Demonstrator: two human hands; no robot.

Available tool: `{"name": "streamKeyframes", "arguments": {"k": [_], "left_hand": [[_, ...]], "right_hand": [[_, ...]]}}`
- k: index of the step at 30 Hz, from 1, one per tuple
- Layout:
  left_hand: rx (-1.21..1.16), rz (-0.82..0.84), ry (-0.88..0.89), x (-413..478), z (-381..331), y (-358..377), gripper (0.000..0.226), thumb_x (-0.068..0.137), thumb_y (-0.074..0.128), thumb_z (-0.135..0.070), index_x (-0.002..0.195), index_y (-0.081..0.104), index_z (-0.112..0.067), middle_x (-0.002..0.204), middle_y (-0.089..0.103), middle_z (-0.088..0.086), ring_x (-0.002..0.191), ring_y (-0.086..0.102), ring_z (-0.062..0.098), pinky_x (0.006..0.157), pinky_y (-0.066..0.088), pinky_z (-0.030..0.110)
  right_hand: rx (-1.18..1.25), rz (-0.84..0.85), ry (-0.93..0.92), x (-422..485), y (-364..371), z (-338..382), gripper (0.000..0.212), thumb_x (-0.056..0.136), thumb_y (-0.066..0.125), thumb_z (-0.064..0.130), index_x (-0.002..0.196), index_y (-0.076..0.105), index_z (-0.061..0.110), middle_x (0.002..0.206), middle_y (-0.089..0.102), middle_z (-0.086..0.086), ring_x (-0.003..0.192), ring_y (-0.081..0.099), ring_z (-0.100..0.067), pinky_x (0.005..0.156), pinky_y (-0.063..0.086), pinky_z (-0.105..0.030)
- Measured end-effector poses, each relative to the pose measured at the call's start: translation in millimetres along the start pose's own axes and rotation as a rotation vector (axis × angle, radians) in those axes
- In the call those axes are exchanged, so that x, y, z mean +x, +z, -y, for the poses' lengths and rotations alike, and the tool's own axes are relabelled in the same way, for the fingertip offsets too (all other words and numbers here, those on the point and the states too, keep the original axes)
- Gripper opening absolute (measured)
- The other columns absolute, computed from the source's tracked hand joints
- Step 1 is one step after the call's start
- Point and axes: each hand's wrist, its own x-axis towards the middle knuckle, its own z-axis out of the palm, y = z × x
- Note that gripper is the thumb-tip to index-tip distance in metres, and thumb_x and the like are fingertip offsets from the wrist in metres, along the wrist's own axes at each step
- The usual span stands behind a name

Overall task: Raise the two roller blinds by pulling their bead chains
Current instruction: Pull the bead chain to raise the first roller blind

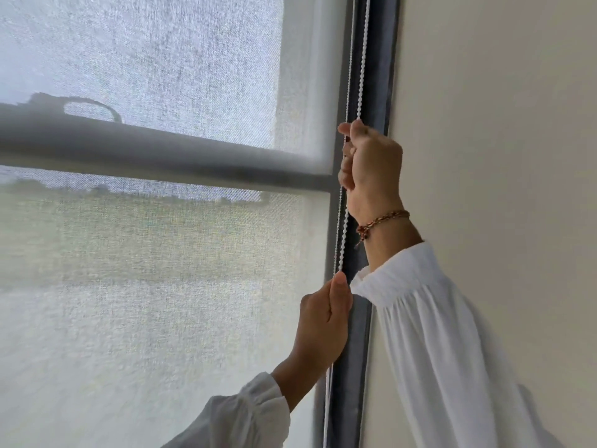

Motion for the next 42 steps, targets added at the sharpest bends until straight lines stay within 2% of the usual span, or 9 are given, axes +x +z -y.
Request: {"name": "streamKeyframes", "arguments": {"k": [6, 10, 13, 16, 20, 24, 29, 35, 42], "left_hand": [[0.031, -0.173, -0.108, 27, 6, 5, 0.048, 0.088, 0.032, -0.058, 0.085, 0.06, -0.02, 0.079, 0.06, -0.008, 0.079, 0.055, 0.006, 0.073, 0.041, 0.02], [0.297, 0.013, -0.368, 38, 16, 20, 0.101, 0.062, 0.065, -0.06, 0.141, 0.016, -0.019, 0.142, 0.036, 0.007, 0.131, 0.033, 0.026, 0.11, 0.029, 0.043], [-0.259, 0.087, -0.64, 40, 9, 28, 0.064, 0.078, 0.068, -0.024, 0.13, 0.032, -0.014, 0.106, 0.061, 0.012, 0.088, 0.062, 0.02, 0.077, 0.054, 0.035], [-0.292, 0.116, -0.584, 39, 12, 35, 0.023, 0.087, 0.059, -0.017, 0.107, 0.059, -0.006, 0.081, 0.059, 0.01, 0.067, 0.056, 0.015, 0.056, 0.046, 0.022], [-0.264, 0.185, -0.476, 49, -7, 48, 0.056, 0.066, 0.068, -0.052, 0.104, 0.057, -0.012, 0.098, 0.063, 0.009, 0.093, 0.06, 0.021, 0.084, 0.05, 0.034], [-0.273, 0.303, -0.369, 56, -30, 60, 0.039, 0.093, 0.04, 0.001, 0.055, 0.05, -0.005, 0.033, 0.051, -0.001, 0.034, 0.049, 0.001, 0.039, 0.041, 0.012], [-0.489, -0.026, -0.41, 55, -27, 66, 0.034, 0.09, 0.052, -0.03, 0.06, 0.056, -0.016, 0.047, 0.046, -0.004, 0.04, 0.04, 0.007, 0.04, 0.034, 0.019], [-0.283, -0.189, -0.145, 40, -22, 56, 0.051, 0.09, 0.042, -0.04, 0.054, 0.038, -0.004, 0.045, 0.031, 0.004, 0.04, 0.027, 0.013, 0.04, 0.023, 0.024], [-0.144, -0.164, 0.033, 14, -22, 47, 0.045, 0.085, 0.04, -0.045, 0.051, 0.036, -0.016, 0.045, 0.032, -0.006, 0.045, 0.027, 0.007, 0.043, 0.022, 0.025]], "right_hand": [[0.029, 0.007, -0.195, -1, -18, 34, 0.027, 0.093, 0.047, 0.014, 0.072, 0.064, 0.013, 0.046, 0.032, 0.007, 0.037, 0.023, -0.005, 0.038, 0.02, -0.022], [0.001, -0.012, -0.211, 2, -30, 35, 0.026, 0.091, 0.049, 0.013, 0.071, 0.065, 0.015, 0.047, 0.032, 0.006, 0.043, 0.023, -0.008, 0.043, 0.018, -0.026], [-0.031, -0.072, -0.215, 10, -39, 30, 0.025, 0.089, 0.052, 0.014, 0.07, 0.067, 0.021, 0.048, 0.038, 0.007, 0.049, 0.025, -0.012, 0.047, 0.02, -0.029], [-0.068, -0.126, -0.196, 13, -47, 19, 0.027, 0.088, 0.053, 0.016, 0.067, 0.068, 0.024, 0.045, 0.042, 0.013, 0.051, 0.031, -0.012, 0.05, 0.028, -0.027], [-0.049, -0.133, -0.153, 12, -47, 6, 0.018, 0.088, 0.053, 0.018, 0.092, 0.07, 0.012, 0.053, 0.049, 0.016, 0.055, 0.04, -0.006, 0.057, 0.032, -0.024], [-0.114, -0.149, -0.231, 9, -48, 10, 0.019, 0.087, 0.054, 0.021, 0.084, 0.072, 0.017, 0.049, 0.047, 0.018, 0.057, 0.041, -0.008, 0.06, 0.034, -0.027], [-0.106, -0.253, -0.185, 3, -67, 15, 0.024, 0.09, 0.052, 0.015, 0.076, 0.07, 0.021, 0.052, 0.056, 0.012, 0.052, 0.046, -0.009, 0.058, 0.039, -0.027], [-0.509, -0.484, -0.44, -8, -73, 0, 0.044, 0.09, 0.045, 0.012, 0.134, 0.041, 0.011, 0.134, 0.051, -0.008, 0.125, 0.044, -0.02, 0.105, 0.033, -0.031], [-0.196, -0.015, -0.024, -2, -45, 1, 0.025, 0.094, 0.041, 0.014, 0.114, 0.052, 0.004, 0.095, 0.058, -0.006, 0.08, 0.059, -0.017, 0.074, 0.053, -0.034]]}}
